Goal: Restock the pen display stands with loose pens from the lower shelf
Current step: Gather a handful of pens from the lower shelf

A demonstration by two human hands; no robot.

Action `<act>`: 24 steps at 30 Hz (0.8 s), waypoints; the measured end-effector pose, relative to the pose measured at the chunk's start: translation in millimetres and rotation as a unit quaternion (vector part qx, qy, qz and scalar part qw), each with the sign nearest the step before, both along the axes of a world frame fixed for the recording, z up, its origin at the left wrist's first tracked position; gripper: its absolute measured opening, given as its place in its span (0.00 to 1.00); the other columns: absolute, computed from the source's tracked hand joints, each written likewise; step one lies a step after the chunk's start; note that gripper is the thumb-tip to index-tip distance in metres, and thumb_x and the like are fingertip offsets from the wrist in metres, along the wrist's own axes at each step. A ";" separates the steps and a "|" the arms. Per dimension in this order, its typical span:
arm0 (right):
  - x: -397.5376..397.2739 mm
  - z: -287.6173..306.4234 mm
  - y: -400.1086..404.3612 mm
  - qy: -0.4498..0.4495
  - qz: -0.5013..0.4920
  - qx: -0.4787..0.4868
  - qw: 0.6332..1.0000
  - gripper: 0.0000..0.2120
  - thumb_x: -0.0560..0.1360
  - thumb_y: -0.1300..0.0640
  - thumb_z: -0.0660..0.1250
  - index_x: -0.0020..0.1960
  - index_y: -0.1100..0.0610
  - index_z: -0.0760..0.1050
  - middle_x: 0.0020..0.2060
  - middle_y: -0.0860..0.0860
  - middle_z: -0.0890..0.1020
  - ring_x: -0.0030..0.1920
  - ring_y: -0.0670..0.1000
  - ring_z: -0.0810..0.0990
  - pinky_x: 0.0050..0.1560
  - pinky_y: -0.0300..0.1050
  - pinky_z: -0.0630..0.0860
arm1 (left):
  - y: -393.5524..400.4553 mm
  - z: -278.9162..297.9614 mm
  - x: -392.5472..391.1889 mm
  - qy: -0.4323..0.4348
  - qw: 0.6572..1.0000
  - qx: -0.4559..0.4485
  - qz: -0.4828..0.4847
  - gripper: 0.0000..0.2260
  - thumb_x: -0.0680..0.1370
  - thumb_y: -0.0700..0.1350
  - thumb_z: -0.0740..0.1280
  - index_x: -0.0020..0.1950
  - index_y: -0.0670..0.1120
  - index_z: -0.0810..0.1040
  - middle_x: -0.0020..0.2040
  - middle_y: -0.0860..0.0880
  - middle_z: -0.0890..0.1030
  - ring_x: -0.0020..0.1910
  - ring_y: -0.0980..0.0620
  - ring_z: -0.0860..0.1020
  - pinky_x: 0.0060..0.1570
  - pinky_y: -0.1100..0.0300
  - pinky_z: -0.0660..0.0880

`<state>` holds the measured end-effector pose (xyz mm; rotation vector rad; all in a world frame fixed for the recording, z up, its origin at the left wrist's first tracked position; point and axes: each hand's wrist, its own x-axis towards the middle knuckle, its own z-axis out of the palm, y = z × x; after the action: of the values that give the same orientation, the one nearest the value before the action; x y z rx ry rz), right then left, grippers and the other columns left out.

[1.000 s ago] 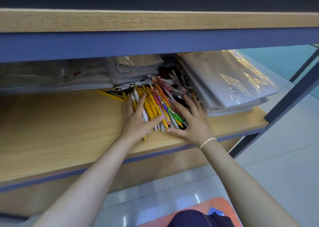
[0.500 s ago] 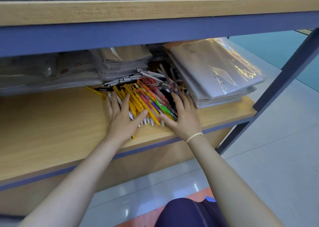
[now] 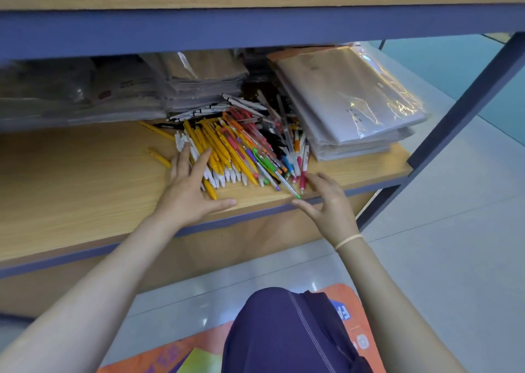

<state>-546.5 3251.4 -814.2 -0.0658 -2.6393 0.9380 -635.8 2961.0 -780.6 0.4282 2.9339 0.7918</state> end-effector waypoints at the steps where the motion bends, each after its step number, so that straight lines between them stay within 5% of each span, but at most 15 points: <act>1: -1.0 0.6 -0.9 -0.002 0.001 -0.002 1.000 0.30 0.72 0.47 0.73 0.69 0.59 0.74 0.64 0.58 0.78 0.71 0.59 0.70 0.70 0.52 0.65 | 1.3 -1.0 -0.5 0.007 1.000 0.004 -0.001 0.53 0.65 0.71 0.72 0.82 0.61 0.46 0.82 0.53 0.36 0.81 0.46 0.38 0.78 0.44 0.50; 9: -11.9 2.0 -1.1 0.014 -0.022 0.014 1.000 0.22 0.74 0.49 0.71 0.64 0.58 0.79 0.57 0.57 0.82 0.60 0.61 0.78 0.62 0.60 0.73 | 25.1 -1.0 -4.1 0.069 0.997 0.004 0.039 0.42 0.73 0.65 0.69 0.82 0.54 0.54 0.83 0.50 0.45 0.80 0.37 0.46 0.76 0.41 0.54; 18: -8.4 -0.4 -11.5 0.095 -0.076 0.085 0.989 0.07 0.71 0.56 0.74 0.42 0.59 0.79 0.37 0.53 0.78 0.41 0.58 0.76 0.43 0.49 0.68 | 27.4 -4.2 -6.7 0.079 0.991 0.096 0.055 0.52 0.67 0.64 0.76 0.83 0.51 0.52 0.81 0.50 0.34 0.81 0.49 0.41 0.76 0.53 0.48; 24: -22.2 41.9 -48.1 0.153 -0.084 0.069 0.982 0.09 0.74 0.59 0.73 0.38 0.59 0.76 0.32 0.51 0.76 0.33 0.52 0.74 0.35 0.44 0.68 | 23.0 -0.4 -5.1 0.066 0.992 0.096 0.041 0.49 0.69 0.68 0.72 0.82 0.53 0.52 0.83 0.51 0.40 0.81 0.48 0.43 0.78 0.46 0.49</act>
<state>-568.7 3203.3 -772.3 -0.1005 -2.3627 0.6495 -640.9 2984.0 -781.0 0.3884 3.0261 1.1030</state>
